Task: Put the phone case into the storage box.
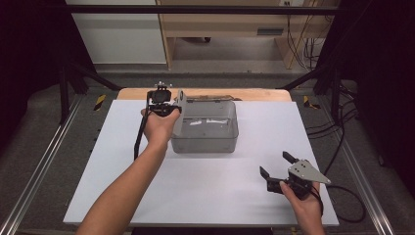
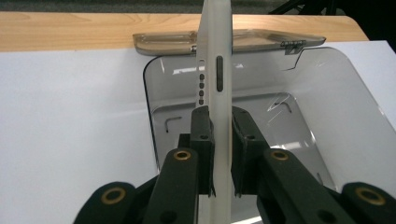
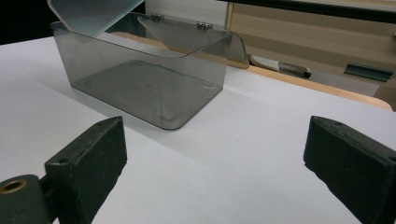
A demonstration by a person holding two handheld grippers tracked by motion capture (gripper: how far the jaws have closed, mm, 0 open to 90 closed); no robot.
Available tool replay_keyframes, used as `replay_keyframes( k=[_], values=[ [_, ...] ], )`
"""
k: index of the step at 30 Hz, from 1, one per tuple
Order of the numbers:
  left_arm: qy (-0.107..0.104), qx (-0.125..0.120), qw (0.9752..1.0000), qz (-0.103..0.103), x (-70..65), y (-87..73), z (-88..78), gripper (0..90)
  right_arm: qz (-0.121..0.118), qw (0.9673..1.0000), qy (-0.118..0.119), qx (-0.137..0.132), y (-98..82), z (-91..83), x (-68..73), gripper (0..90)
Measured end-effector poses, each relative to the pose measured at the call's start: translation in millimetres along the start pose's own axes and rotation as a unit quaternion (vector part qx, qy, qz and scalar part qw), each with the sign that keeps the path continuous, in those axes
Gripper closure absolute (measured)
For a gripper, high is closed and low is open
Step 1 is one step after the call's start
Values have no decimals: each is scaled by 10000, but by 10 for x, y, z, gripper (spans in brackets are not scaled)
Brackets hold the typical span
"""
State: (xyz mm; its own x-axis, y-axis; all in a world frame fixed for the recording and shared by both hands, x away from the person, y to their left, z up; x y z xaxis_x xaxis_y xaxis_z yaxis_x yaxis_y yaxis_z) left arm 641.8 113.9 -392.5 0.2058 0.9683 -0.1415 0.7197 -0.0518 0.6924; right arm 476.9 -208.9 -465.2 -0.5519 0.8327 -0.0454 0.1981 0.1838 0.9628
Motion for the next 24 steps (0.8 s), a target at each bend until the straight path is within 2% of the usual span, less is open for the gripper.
replay_keyframes(
  k=[17, 20, 24],
  values=[
    [93, 165, 9998, -62, 97, -107, 97, 806, -26, 9999, 43, 131, -36, 27, 20, 64],
    [60, 176, 9998, -122, 107, -122, 114, 806, -33, 9999, 45, 150, -42, 33, 21, 64],
    [62, 178, 9998, -91, 100, -126, 127, 806, -25, 9998, 53, 180, -51, 38, 25, 64]
  ],
)
Point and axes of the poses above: each handheld gripper's, and its own axes: z roughly forward along the jaws, y roughly out of its top, x roughly to its left, the point moved 8 cm from there along z, roughly forward along the jaws, and after that the axes turned 4 degrees about y, right-handed, at the moved point
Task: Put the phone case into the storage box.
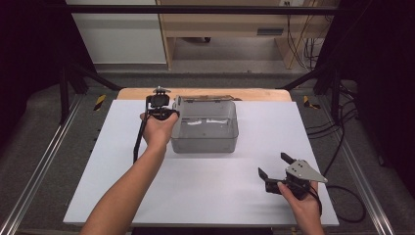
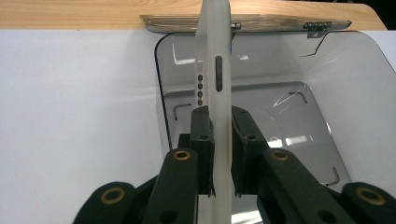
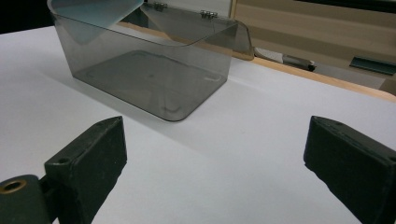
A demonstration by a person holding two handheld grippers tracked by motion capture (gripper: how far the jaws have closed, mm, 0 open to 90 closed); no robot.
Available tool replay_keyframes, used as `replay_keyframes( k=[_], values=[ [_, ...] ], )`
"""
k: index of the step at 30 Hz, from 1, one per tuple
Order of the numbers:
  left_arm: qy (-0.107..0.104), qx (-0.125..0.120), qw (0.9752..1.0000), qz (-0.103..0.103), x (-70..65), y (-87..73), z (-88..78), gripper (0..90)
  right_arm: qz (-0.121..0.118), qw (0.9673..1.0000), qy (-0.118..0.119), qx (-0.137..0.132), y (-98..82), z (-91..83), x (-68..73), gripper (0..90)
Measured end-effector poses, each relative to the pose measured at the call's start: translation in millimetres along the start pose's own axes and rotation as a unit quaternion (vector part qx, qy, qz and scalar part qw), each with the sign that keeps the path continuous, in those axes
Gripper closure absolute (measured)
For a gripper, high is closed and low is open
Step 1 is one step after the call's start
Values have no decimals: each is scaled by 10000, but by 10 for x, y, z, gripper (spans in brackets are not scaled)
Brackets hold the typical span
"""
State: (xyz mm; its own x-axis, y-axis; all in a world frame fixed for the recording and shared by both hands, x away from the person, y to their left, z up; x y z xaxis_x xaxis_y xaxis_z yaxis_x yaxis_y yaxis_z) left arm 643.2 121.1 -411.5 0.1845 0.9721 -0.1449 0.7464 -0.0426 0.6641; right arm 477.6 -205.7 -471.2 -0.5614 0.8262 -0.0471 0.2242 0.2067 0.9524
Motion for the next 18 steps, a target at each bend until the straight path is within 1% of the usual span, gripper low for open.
replay_keyframes(
  k=[4, 18],
  values=[
    [-24, 28, 10000, 29, -13, -11, 23, 805, 2, 10000, 1, 23, -7, 6, 2, 64],
    [-127, 87, 9999, -43, -17, -35, 113, 806, -12, 9999, 21, 104, -29, 21, 11, 64]
  ],
)
Point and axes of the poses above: each handheld gripper's, and its own axes: z roughly forward along the jaws, y roughly out of its top, x roughly to its left, the point moved 8 cm from there along z, roughly forward along the jaws, and after that the axes turned 4 degrees about y, right-handed, at the moved point
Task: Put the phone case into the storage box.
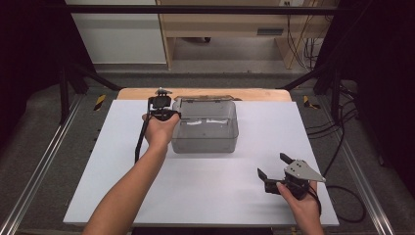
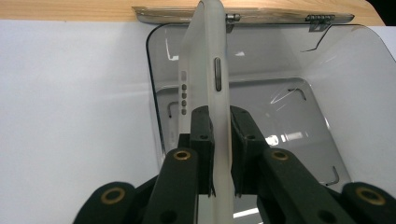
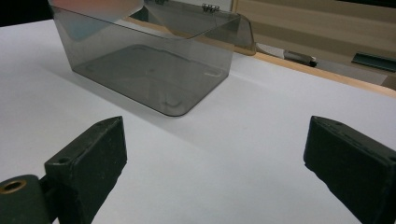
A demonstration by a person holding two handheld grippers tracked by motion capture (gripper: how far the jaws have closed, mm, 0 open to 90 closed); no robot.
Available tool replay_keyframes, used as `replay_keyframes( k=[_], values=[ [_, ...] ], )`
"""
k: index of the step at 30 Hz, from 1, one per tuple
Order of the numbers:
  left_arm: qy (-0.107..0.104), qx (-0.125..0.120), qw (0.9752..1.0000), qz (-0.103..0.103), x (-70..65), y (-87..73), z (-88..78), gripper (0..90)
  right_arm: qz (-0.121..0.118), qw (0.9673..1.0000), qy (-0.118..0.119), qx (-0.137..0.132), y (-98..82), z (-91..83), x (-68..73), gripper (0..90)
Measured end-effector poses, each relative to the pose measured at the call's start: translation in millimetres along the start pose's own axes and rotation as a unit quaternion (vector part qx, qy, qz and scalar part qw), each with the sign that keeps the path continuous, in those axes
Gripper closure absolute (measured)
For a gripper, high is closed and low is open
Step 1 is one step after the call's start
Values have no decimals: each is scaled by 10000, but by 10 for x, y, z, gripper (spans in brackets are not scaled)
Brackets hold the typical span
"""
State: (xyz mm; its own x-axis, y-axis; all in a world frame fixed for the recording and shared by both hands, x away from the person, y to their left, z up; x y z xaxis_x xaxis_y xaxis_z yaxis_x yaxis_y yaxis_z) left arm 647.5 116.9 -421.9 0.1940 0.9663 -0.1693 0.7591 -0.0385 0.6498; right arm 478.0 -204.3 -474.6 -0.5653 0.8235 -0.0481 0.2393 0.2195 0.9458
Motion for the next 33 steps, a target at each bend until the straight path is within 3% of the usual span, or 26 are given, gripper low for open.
replay_keyframes(
  k=[19, 33],
  values=[
    [-253, 96, 9996, -103, -138, -86, 155, 810, -24, 10000, 12, 39, -13, 11, -1, 64],
    [-281, 137, 9993, -207, -135, -160, 253, 809, -36, 10000, 29, 58, -18, 12, 3, 64]
  ],
)
Point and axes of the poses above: each handheld gripper's, and its own axes: z roughly forward along the jaws, y roughly out of its top, x roughly to its left, the point moved 8 cm from there along z, roughly forward along the jaws, and after that the axes turned 4 degrees about y, right-handed, at the moved point
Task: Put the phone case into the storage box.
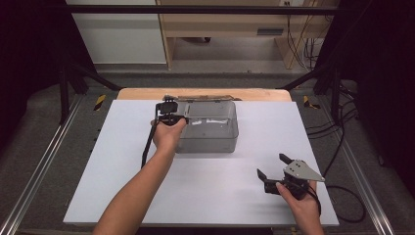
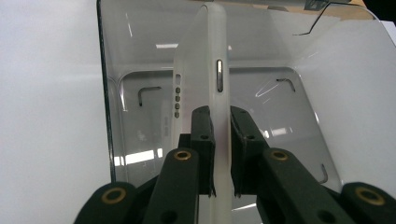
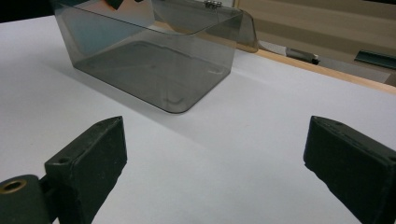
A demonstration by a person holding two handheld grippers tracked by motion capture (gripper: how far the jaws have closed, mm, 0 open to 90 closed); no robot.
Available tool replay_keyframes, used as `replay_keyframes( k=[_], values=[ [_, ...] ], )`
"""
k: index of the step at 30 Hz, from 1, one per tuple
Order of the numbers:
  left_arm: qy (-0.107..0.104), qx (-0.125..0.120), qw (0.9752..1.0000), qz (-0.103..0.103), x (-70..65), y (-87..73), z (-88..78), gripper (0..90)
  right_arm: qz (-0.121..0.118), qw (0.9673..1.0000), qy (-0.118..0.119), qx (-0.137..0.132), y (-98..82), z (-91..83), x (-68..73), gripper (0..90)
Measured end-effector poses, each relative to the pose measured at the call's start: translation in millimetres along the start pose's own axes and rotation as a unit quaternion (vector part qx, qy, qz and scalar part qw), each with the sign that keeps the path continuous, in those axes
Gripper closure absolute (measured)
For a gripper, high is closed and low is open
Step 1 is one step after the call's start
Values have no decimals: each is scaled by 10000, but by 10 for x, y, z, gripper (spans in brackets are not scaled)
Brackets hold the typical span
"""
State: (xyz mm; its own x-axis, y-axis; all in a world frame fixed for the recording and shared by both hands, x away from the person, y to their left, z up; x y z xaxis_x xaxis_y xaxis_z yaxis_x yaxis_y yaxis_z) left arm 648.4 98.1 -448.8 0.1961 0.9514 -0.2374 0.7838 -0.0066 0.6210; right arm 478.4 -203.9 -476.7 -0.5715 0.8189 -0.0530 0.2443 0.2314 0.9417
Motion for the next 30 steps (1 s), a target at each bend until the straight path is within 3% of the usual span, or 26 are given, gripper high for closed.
replay_keyframes(
  k=[30],
  values=[
    [5, 154, 9999, 25, 55, -95, 99, 808, 1, 10000, 18, 43, -13, 10, 9, 65]
  ],
)
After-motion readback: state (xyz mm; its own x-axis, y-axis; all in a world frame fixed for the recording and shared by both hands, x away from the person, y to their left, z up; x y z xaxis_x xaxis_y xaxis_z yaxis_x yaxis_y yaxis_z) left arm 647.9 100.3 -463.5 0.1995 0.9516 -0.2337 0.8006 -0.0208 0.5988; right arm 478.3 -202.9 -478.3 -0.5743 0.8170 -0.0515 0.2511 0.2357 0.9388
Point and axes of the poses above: each handheld gripper's, and its own axes: z roughly forward along the jaws, y roughly out of its top, x roughly to its left, the point moved 8 cm from there along z, roughly forward along the jaws, and after that the axes turned 4 degrees about y, right-handed, at the moved point
